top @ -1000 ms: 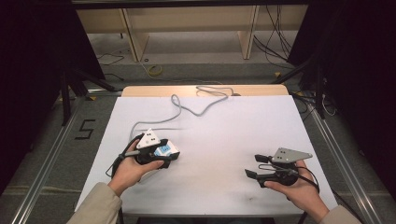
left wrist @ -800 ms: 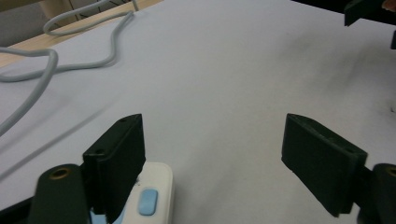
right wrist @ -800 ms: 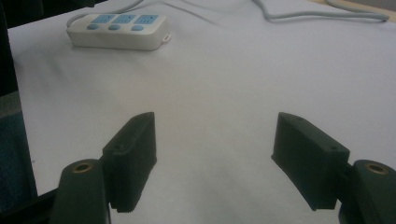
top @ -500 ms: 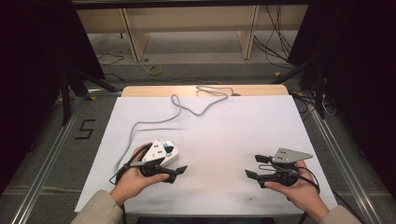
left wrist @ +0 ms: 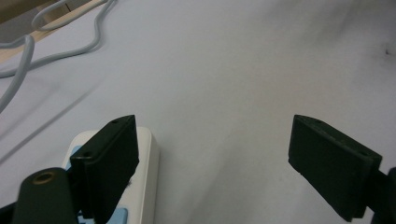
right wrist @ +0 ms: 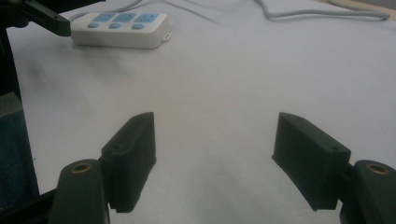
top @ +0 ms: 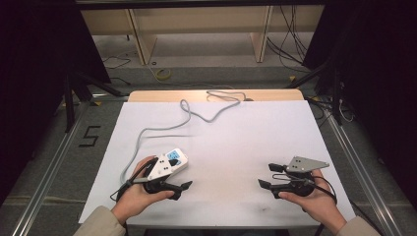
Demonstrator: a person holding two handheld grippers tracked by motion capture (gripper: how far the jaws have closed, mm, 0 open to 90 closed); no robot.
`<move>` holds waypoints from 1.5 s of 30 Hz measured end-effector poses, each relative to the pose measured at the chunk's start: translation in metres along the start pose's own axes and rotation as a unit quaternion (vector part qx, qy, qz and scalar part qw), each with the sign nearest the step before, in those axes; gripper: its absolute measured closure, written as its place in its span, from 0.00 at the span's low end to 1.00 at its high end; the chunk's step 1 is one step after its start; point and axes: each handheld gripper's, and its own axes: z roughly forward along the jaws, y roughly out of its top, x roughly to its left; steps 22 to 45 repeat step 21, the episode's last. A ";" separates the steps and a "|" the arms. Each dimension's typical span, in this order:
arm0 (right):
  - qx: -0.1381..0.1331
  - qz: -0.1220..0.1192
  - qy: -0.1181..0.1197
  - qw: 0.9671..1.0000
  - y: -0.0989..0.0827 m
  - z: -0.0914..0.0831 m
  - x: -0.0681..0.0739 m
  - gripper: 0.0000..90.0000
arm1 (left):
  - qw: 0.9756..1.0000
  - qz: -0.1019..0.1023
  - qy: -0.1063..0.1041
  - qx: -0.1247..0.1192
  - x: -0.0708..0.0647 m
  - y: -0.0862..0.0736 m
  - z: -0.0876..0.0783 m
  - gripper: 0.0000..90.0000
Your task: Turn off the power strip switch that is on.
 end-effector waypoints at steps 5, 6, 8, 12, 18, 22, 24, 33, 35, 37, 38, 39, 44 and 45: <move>0.001 -0.002 0.001 1.000 0.000 0.000 0.000 0.33 | 1.000 -0.001 0.007 0.000 0.001 -0.001 -0.003 0.18; 0.001 -0.003 0.002 1.000 0.000 0.000 0.000 0.33 | 1.000 0.000 0.008 0.000 0.001 -0.001 -0.003 0.18; 0.000 -0.003 0.002 1.000 0.000 0.000 0.000 0.33 | 1.000 0.003 0.007 0.002 0.001 -0.001 -0.002 0.18; 0.000 -0.002 0.001 1.000 -0.001 0.000 0.000 0.33 | 1.000 0.005 0.006 0.005 0.000 -0.001 -0.001 0.18; -0.001 -0.002 0.001 1.000 -0.001 -0.001 0.000 0.33 | 1.000 0.003 0.005 0.003 0.000 -0.001 -0.001 0.18; -0.001 -0.002 0.001 1.000 -0.001 -0.001 0.000 0.33 | 1.000 0.005 0.003 0.006 0.000 -0.001 0.000 0.18; -0.001 -0.002 0.001 1.000 -0.001 -0.001 0.000 0.33 | 1.000 0.005 0.003 0.006 0.000 -0.001 0.000 0.18; -0.001 -0.002 0.001 1.000 -0.001 -0.001 0.000 0.33 | 1.000 0.005 0.003 0.006 0.000 -0.001 0.000 0.18; -0.001 -0.002 0.001 1.000 -0.001 -0.001 0.000 0.33 | 1.000 0.005 0.003 0.006 0.000 -0.001 0.000 0.18; -0.001 -0.002 0.001 1.000 -0.001 -0.001 0.000 0.33 | 1.000 0.005 0.003 0.006 0.000 -0.001 0.000 0.18; -0.001 -0.002 0.001 1.000 -0.001 -0.001 0.000 0.33 | 1.000 0.005 0.003 0.006 0.000 -0.001 0.000 0.18; -0.001 -0.002 0.001 1.000 -0.001 -0.001 0.000 0.33 | 1.000 0.005 0.003 0.006 0.000 -0.001 0.000 0.18; -0.001 -0.002 0.001 1.000 -0.001 -0.001 0.000 0.33 | 1.000 0.005 0.003 0.006 0.000 -0.001 0.000 0.18; -0.001 -0.002 0.001 1.000 -0.001 -0.001 0.000 0.33 | 1.000 0.005 0.003 0.006 0.000 -0.001 0.000 0.18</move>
